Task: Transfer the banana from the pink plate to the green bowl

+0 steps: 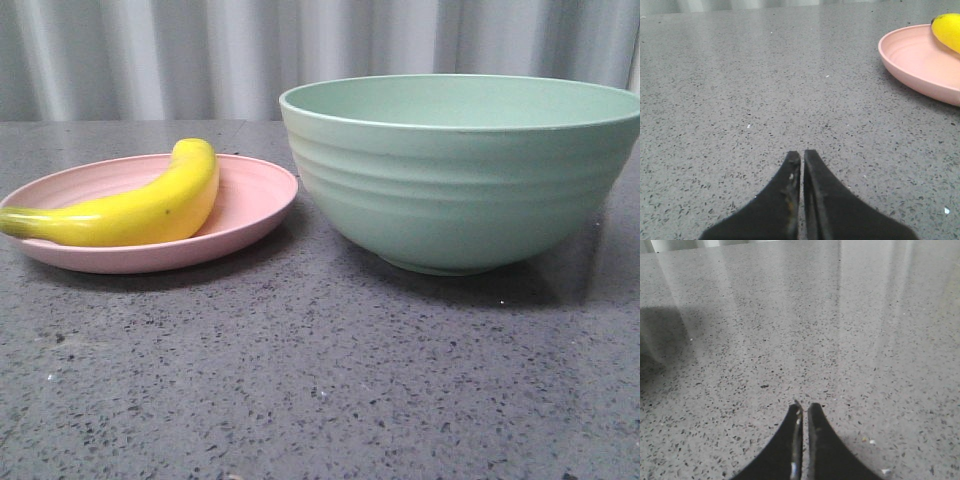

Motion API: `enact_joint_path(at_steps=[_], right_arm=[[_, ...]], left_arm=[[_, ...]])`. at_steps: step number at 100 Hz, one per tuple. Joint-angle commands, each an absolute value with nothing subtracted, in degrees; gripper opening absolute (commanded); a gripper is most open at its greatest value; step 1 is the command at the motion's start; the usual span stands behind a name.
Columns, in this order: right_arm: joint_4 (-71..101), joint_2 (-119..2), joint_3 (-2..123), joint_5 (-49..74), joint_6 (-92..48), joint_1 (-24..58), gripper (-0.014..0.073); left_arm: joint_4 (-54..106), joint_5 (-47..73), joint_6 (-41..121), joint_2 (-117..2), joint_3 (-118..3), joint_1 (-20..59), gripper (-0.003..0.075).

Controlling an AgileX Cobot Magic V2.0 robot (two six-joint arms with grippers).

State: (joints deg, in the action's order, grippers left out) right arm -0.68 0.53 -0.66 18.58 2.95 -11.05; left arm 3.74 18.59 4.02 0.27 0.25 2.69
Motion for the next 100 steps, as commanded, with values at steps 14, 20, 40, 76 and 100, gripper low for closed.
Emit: enact_joint_path(at_steps=[14,20,40,76,100], right_arm=[[-1.4,1.7,-2.0,17.7,2.7,-11.5,-0.0066],[-1.4,1.7,-2.0,17.7,2.7,-11.5,-0.0066],[-1.4,1.7,-2.0,17.7,2.7,-11.5,-0.0066],[-1.4,1.7,-2.0,17.7,2.7,-11.5,-0.0066],[-1.4,1.7,-2.0,17.5,2.7,-11.5,-0.0066]], left_arm=[[3.8,14.5,3.6,1.9,0.7,2.3,-0.002],[3.8,14.5,3.6,1.9,0.7,2.3,-0.002],[3.8,14.5,3.6,1.9,0.7,2.3,-0.002],[3.8,12.5,3.6,1.9,0.7,2.3,-0.002],[3.8,8.6,3.6,1.9,0.7,2.3,-0.002]])
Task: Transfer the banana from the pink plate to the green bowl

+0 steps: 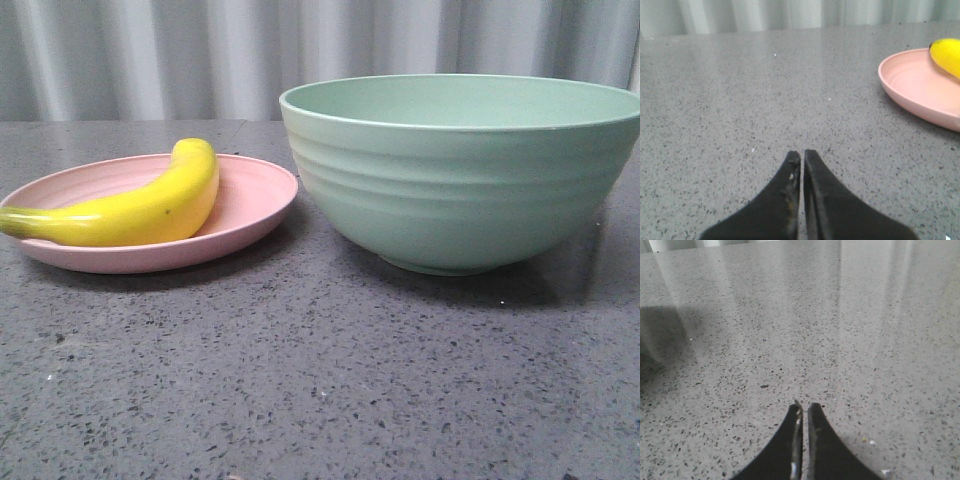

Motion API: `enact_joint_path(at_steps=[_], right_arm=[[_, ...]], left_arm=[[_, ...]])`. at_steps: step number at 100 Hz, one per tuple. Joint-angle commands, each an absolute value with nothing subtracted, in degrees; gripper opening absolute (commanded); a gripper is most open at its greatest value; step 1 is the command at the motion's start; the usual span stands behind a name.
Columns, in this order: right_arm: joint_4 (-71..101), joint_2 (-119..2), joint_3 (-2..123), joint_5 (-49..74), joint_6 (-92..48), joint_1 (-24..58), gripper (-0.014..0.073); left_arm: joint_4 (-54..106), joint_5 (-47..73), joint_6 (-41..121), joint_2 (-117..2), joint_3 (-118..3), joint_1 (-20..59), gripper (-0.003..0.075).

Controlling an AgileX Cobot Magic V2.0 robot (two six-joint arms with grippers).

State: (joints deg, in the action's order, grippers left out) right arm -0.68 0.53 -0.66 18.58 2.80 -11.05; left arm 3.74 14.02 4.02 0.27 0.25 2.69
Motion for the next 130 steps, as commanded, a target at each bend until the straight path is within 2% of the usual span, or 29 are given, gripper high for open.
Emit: enact_joint_path(at_steps=[1,71,130], right_arm=[[-1.4,1.7,-2.0,17.5,2.7,-11.5,-0.0066],[0.0,1.7,-2.0,2.0,2.7,-11.5,-0.0066],[0.0,1.7,-2.0,1.8,2.7,-11.5,-0.0066]], left_arm=[[3.8,8.5,3.6,1.9,0.7,2.3,-0.002],[3.8,5.4,3.6,1.9,0.7,2.3,-0.002],[3.7,5.4,3.6,1.9,0.7,2.3,-0.002]])
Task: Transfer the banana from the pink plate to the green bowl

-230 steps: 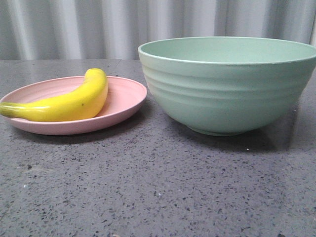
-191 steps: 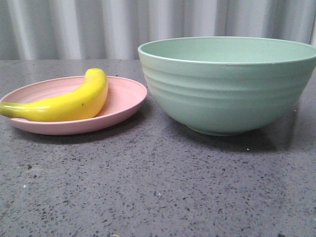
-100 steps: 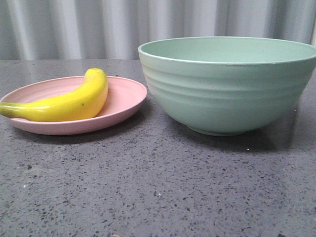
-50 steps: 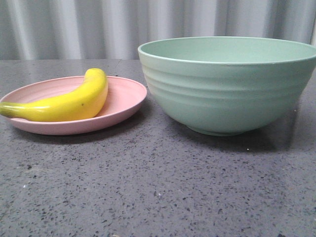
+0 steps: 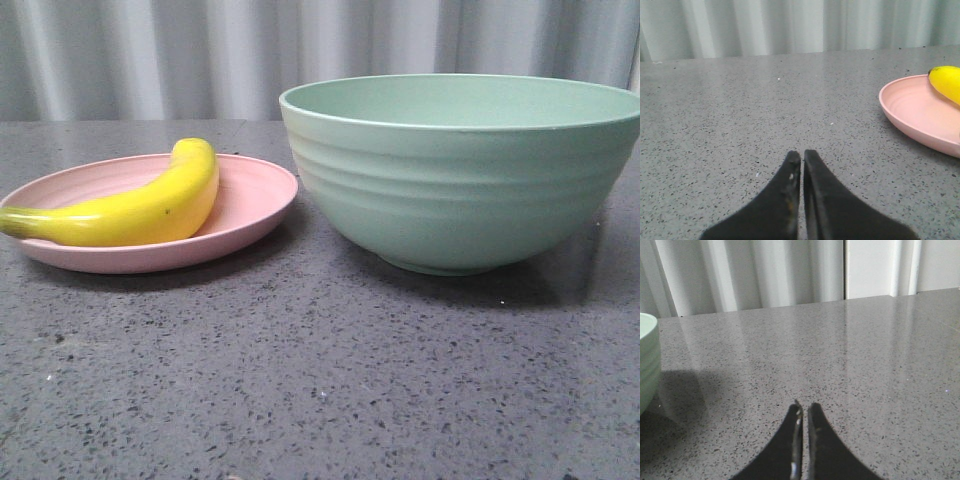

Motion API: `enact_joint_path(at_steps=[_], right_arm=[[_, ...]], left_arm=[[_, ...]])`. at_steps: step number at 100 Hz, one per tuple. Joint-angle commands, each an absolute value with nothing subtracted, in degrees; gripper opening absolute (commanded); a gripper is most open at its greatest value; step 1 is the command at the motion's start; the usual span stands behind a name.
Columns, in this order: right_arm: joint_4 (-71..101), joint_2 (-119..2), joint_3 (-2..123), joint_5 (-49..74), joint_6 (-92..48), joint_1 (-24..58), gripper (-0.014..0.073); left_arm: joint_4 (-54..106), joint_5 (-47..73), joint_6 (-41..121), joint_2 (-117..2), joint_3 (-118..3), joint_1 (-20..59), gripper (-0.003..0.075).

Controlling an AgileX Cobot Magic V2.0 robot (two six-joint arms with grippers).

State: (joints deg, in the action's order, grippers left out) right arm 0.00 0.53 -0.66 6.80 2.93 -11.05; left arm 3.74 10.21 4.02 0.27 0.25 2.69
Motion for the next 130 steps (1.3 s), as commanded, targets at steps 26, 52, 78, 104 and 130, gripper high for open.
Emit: enact_joint_path(at_steps=[26,52,78,104,130], right_arm=[[0.0,1.7,-2.0,1.8,2.7,-11.5,-0.0066],[-0.3,1.7,-2.0,1.7,2.7,-11.5,-0.0066],[-0.9,1.3,1.3,4.5,2.6,-11.5,-0.0064],[-0.6,-7.1,9.8,11.5,2.6,-11.5,-0.0059],[1.5,-20.5,16.7,13.4,2.7,-11.5,-0.0062]], left_arm=[[3.7,5.4,3.6,1.9,0.7,2.3,-0.002],[3.7,4.4,3.6,1.9,0.7,2.3,-0.002],[7.0,1.2,3.6,1.2,-1.7,2.3,-0.002],[4.9,4.5,3.6,-10.1,-12.9,2.3,-0.002],[4.9,-3.3,3.6,-23.4,-19.0,2.3,-0.002]])
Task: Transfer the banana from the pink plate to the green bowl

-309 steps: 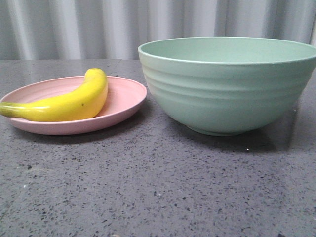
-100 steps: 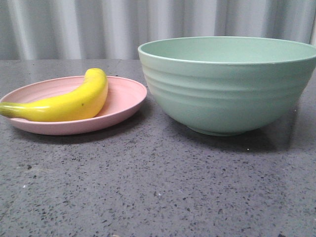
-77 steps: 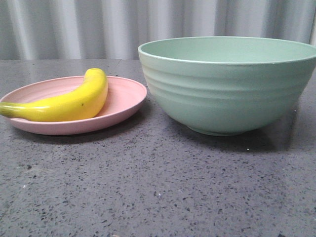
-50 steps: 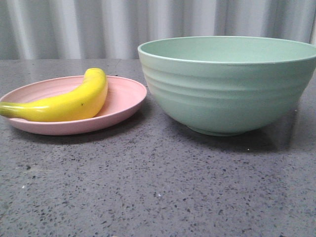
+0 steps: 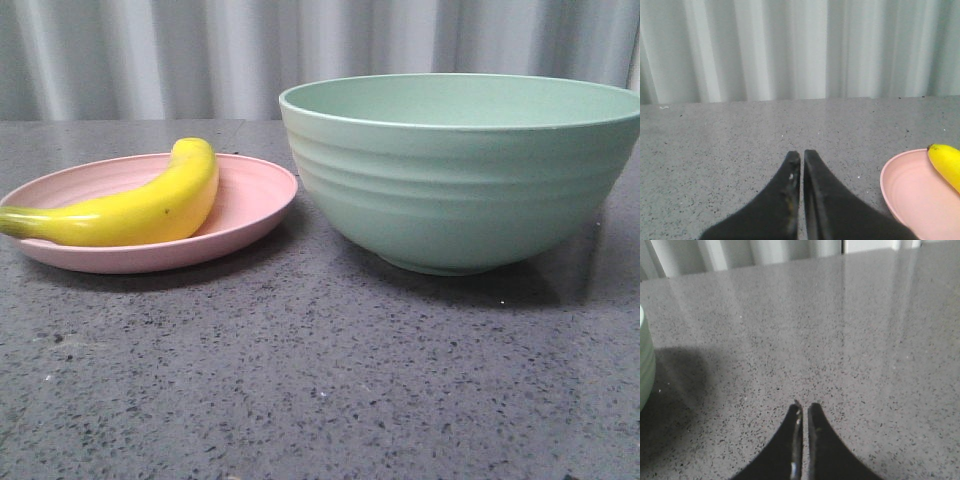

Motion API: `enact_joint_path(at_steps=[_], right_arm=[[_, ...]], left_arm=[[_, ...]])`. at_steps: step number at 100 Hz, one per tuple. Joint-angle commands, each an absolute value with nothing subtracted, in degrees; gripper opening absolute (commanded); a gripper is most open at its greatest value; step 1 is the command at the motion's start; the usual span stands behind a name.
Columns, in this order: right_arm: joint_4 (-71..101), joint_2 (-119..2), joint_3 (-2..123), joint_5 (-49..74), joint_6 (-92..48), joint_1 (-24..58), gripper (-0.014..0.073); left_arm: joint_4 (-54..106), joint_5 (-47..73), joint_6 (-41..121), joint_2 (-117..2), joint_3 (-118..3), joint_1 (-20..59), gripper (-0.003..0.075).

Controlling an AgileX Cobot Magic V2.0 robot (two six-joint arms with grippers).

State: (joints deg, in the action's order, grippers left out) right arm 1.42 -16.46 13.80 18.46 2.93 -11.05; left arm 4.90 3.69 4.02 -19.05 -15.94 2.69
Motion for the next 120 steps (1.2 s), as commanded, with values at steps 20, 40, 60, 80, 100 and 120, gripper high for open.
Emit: enact_joint_path(at_steps=[20,40,60,80,100,120], right_arm=[[1.5,-22.9,16.7,9.7,2.7,-11.5,-0.0063],[1.5,-22.9,16.7,9.3,2.7,-11.5,-0.0063],[1.7,-22.9,16.7,8.1,2.7,-11.5,-0.0063],[1.7,-22.9,16.7,8.1,2.7,-11.5,-0.0063],[1.7,-22.9,16.7,8.0,2.7,-11.5,-0.0063],[1.7,-22.9,16.7,8.0,2.7,-11.5,-0.0063]], left_arm=[[5.1,-7.6,3.6,-29.3,-19.9,2.3,0.0177],[6.6,-14.0,3.6,-32.4,-20.0,3.0,0.0475],[6.4,-4.3,3.6,-38.7,-28.1,8.5,0.0473],[6.4,7.9,3.6,-48.1,-39.2,16.5,0.0473],[7.3,25.5,3.6,-59.2,-50.6,24.2,0.0473],[8.7,35.3,3.6,-69.1,-57.5,30.0,0.0473]])
